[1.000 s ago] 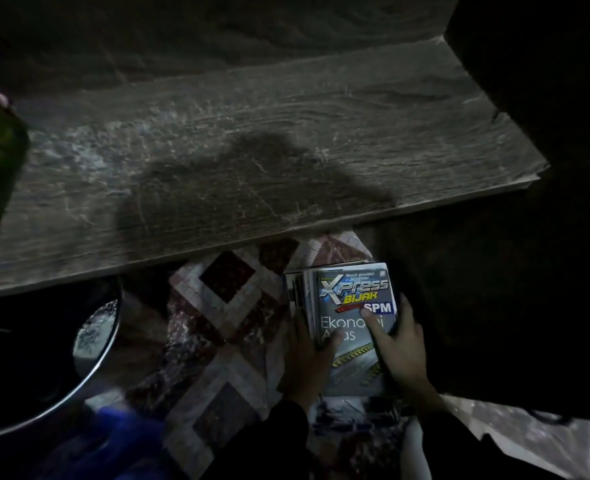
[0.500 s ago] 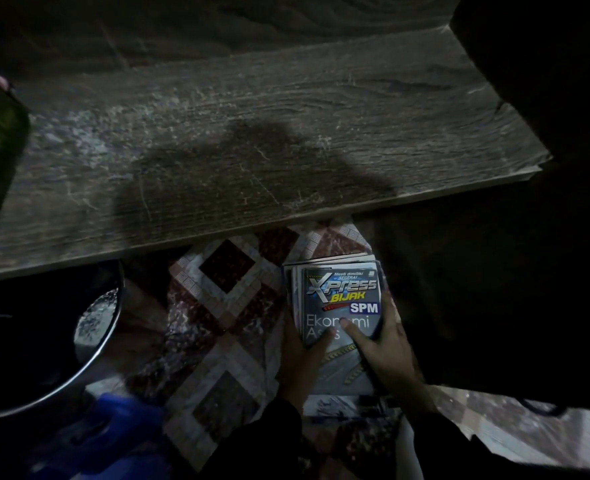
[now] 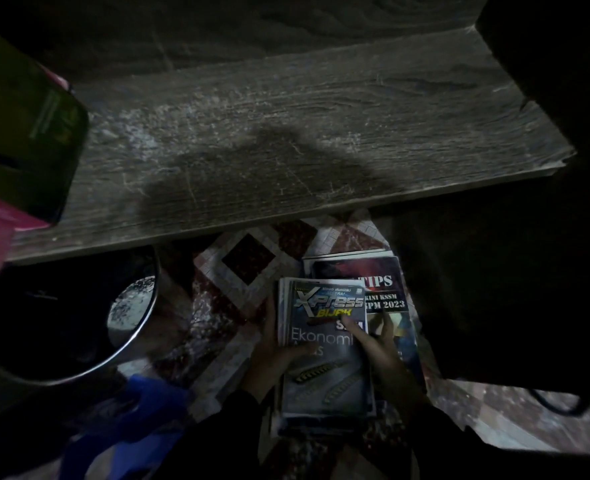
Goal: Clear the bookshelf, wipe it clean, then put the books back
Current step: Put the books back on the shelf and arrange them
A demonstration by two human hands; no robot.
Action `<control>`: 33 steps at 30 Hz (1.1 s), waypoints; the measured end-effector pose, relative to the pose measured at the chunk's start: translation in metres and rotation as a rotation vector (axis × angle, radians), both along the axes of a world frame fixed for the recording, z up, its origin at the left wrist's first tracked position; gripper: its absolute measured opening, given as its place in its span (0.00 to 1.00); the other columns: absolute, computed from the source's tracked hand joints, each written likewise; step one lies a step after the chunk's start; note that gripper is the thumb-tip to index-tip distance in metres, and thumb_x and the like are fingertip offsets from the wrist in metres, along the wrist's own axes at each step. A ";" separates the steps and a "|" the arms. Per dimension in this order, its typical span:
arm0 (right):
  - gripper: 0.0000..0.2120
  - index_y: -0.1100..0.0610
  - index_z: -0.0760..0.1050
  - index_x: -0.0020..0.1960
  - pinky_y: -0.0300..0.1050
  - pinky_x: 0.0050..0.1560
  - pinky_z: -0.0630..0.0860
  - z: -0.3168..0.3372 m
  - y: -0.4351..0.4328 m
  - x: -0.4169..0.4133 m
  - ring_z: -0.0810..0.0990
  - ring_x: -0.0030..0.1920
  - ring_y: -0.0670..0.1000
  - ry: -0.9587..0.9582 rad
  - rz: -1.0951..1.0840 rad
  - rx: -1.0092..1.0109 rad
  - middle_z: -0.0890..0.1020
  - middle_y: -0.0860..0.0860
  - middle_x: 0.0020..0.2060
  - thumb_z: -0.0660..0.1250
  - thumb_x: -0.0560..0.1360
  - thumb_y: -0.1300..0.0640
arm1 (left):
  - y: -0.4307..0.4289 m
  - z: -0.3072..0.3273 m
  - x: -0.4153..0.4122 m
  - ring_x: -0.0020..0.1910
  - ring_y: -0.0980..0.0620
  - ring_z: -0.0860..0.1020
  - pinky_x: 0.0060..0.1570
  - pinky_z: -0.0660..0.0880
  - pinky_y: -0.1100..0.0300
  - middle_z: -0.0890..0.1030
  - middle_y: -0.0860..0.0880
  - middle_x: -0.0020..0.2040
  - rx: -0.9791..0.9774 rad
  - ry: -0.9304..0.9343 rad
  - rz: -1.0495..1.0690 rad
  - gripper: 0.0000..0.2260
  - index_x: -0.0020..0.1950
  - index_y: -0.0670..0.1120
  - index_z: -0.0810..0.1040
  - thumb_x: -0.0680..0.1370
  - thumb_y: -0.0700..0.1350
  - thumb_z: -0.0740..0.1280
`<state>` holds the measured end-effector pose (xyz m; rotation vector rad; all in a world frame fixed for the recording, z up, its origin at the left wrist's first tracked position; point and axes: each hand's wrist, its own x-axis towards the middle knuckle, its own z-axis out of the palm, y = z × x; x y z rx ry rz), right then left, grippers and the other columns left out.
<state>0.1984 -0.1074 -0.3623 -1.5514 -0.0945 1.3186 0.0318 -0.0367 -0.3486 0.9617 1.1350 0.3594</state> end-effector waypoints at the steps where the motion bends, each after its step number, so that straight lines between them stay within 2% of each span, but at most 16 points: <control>1: 0.30 0.49 0.65 0.65 0.50 0.45 0.82 0.003 -0.001 -0.003 0.84 0.51 0.56 0.036 -0.015 0.036 0.83 0.52 0.55 0.76 0.70 0.54 | 0.000 0.003 -0.005 0.63 0.48 0.77 0.59 0.75 0.46 0.75 0.52 0.67 -0.029 0.017 -0.022 0.46 0.75 0.60 0.59 0.65 0.40 0.80; 2: 0.24 0.51 0.66 0.64 0.48 0.41 0.82 0.006 -0.002 -0.007 0.84 0.48 0.56 0.062 -0.004 0.067 0.84 0.53 0.52 0.72 0.73 0.58 | -0.001 0.009 -0.010 0.62 0.49 0.78 0.57 0.77 0.49 0.77 0.52 0.66 -0.076 0.021 -0.035 0.45 0.75 0.58 0.61 0.64 0.40 0.79; 4: 0.23 0.53 0.66 0.66 0.50 0.43 0.82 0.012 -0.009 -0.013 0.84 0.51 0.58 0.101 0.030 0.099 0.83 0.55 0.55 0.70 0.74 0.62 | -0.004 0.020 -0.020 0.56 0.50 0.80 0.50 0.78 0.56 0.81 0.52 0.59 -0.207 -0.003 0.005 0.34 0.70 0.54 0.69 0.67 0.40 0.77; 6: 0.35 0.44 0.60 0.72 0.58 0.57 0.78 0.013 -0.015 -0.017 0.78 0.62 0.58 0.093 0.101 0.090 0.73 0.54 0.69 0.74 0.72 0.58 | -0.010 0.030 -0.024 0.50 0.52 0.80 0.45 0.75 0.58 0.82 0.53 0.51 -0.317 0.012 0.046 0.19 0.57 0.56 0.74 0.72 0.39 0.73; 7: 0.43 0.38 0.52 0.74 0.58 0.64 0.73 0.014 -0.017 -0.017 0.72 0.68 0.56 0.044 0.166 0.078 0.65 0.51 0.74 0.75 0.71 0.55 | -0.011 0.038 -0.023 0.49 0.52 0.79 0.45 0.75 0.57 0.83 0.55 0.48 -0.323 0.020 0.050 0.16 0.52 0.58 0.74 0.74 0.38 0.71; 9: 0.53 0.41 0.38 0.76 0.51 0.71 0.64 0.021 -0.013 -0.021 0.64 0.72 0.50 -0.124 0.324 0.041 0.58 0.47 0.76 0.75 0.67 0.49 | -0.008 0.046 -0.023 0.52 0.51 0.79 0.54 0.75 0.51 0.84 0.57 0.46 -0.259 0.039 0.062 0.17 0.48 0.61 0.72 0.74 0.37 0.70; 11: 0.49 0.40 0.40 0.76 0.46 0.71 0.60 0.037 -0.010 -0.029 0.60 0.73 0.48 -0.238 0.393 0.050 0.56 0.41 0.74 0.70 0.67 0.45 | -0.004 0.055 -0.024 0.58 0.52 0.77 0.62 0.73 0.51 0.80 0.58 0.57 -0.142 0.071 0.030 0.21 0.56 0.64 0.71 0.74 0.40 0.72; 13: 0.42 0.36 0.46 0.74 0.45 0.72 0.60 0.055 -0.013 -0.034 0.56 0.75 0.47 -0.254 0.402 0.086 0.56 0.40 0.74 0.69 0.69 0.43 | 0.002 0.068 -0.025 0.59 0.59 0.75 0.58 0.75 0.63 0.73 0.59 0.65 -0.059 0.049 -0.047 0.32 0.69 0.64 0.61 0.75 0.40 0.71; 15: 0.40 0.33 0.49 0.74 0.45 0.70 0.61 0.076 -0.018 -0.037 0.57 0.75 0.47 -0.253 0.381 0.074 0.57 0.41 0.75 0.69 0.69 0.42 | 0.005 0.090 -0.028 0.59 0.60 0.74 0.52 0.75 0.69 0.70 0.60 0.66 -0.022 0.025 -0.131 0.37 0.75 0.61 0.52 0.76 0.38 0.69; 18: 0.39 0.32 0.50 0.74 0.45 0.67 0.62 0.120 -0.024 -0.042 0.57 0.75 0.50 -0.265 0.368 0.079 0.57 0.44 0.76 0.71 0.72 0.45 | 0.000 0.127 -0.036 0.59 0.58 0.75 0.50 0.75 0.69 0.71 0.54 0.69 0.005 -0.015 -0.139 0.37 0.76 0.58 0.55 0.75 0.36 0.69; 21: 0.42 0.33 0.48 0.74 0.46 0.64 0.63 0.176 -0.034 -0.046 0.56 0.75 0.51 -0.284 0.407 0.096 0.56 0.42 0.76 0.72 0.71 0.45 | -0.011 0.174 -0.048 0.64 0.58 0.73 0.55 0.73 0.68 0.70 0.54 0.71 0.036 -0.033 -0.157 0.38 0.75 0.60 0.57 0.72 0.42 0.73; 23: 0.46 0.32 0.48 0.74 0.43 0.62 0.63 0.216 -0.045 -0.049 0.58 0.75 0.50 -0.309 0.456 0.126 0.59 0.38 0.72 0.74 0.67 0.43 | -0.021 0.210 -0.054 0.56 0.64 0.77 0.49 0.72 0.72 0.76 0.57 0.64 0.105 -0.060 -0.150 0.35 0.73 0.60 0.59 0.73 0.40 0.72; 25: 0.49 0.29 0.52 0.72 0.46 0.66 0.67 0.254 -0.054 -0.052 0.69 0.70 0.48 -0.295 0.463 0.208 0.69 0.34 0.67 0.79 0.60 0.42 | -0.030 0.246 -0.060 0.44 0.70 0.79 0.40 0.72 0.75 0.80 0.61 0.53 0.183 -0.097 -0.113 0.32 0.72 0.58 0.61 0.75 0.36 0.69; 27: 0.44 0.26 0.57 0.67 0.50 0.63 0.74 0.288 -0.055 -0.052 0.78 0.61 0.46 -0.287 0.467 0.325 0.79 0.35 0.57 0.80 0.62 0.47 | -0.033 0.280 -0.065 0.42 0.70 0.80 0.39 0.72 0.75 0.80 0.63 0.49 0.278 -0.124 -0.084 0.31 0.70 0.60 0.63 0.75 0.36 0.69; 29: 0.42 0.25 0.56 0.64 0.47 0.53 0.80 0.318 -0.043 -0.052 0.83 0.54 0.48 -0.285 0.483 0.414 0.82 0.37 0.52 0.76 0.67 0.57 | -0.029 0.309 -0.069 0.50 0.65 0.80 0.48 0.75 0.69 0.82 0.62 0.53 0.411 -0.157 -0.065 0.33 0.71 0.63 0.63 0.74 0.38 0.71; 33: 0.56 0.28 0.42 0.70 0.41 0.43 0.80 0.364 0.013 -0.044 0.83 0.53 0.48 -0.314 0.509 0.604 0.83 0.41 0.54 0.73 0.66 0.70 | -0.006 0.352 -0.070 0.65 0.67 0.70 0.65 0.68 0.64 0.73 0.72 0.63 0.814 -0.127 0.049 0.34 0.73 0.69 0.58 0.76 0.43 0.70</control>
